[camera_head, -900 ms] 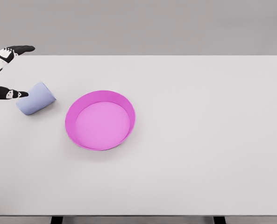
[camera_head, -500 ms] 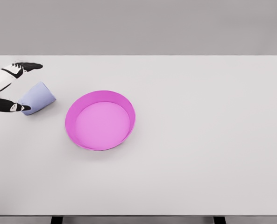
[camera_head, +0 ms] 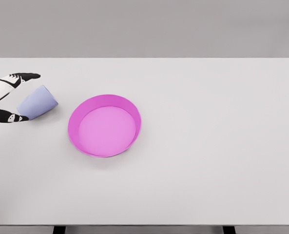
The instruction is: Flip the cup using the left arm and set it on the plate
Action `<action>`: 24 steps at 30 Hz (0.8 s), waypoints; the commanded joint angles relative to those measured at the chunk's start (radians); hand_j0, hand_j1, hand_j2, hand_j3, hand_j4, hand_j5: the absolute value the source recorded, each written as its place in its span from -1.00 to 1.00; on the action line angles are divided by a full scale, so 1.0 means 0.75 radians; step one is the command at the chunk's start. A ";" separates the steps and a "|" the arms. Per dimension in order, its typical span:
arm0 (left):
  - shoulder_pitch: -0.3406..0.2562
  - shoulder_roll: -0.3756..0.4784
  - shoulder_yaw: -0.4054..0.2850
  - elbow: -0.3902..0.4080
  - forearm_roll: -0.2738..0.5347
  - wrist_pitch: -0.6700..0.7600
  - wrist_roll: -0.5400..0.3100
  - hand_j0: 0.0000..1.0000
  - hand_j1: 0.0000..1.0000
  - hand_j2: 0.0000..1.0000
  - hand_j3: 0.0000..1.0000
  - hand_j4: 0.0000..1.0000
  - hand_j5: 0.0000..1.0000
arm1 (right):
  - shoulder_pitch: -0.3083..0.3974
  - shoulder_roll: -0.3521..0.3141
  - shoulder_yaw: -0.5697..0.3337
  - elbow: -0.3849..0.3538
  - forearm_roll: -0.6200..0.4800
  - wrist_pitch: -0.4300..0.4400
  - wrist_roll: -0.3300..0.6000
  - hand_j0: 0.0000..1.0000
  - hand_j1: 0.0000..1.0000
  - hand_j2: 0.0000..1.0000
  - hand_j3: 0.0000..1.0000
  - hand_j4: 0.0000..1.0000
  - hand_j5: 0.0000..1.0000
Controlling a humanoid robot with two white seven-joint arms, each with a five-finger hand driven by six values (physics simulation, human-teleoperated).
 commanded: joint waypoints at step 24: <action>-0.004 -0.037 -0.050 0.110 0.238 0.002 0.001 1.00 1.00 1.00 1.00 1.00 1.00 | 0.000 0.000 0.000 0.001 0.000 0.000 0.000 1.00 1.00 1.00 1.00 1.00 1.00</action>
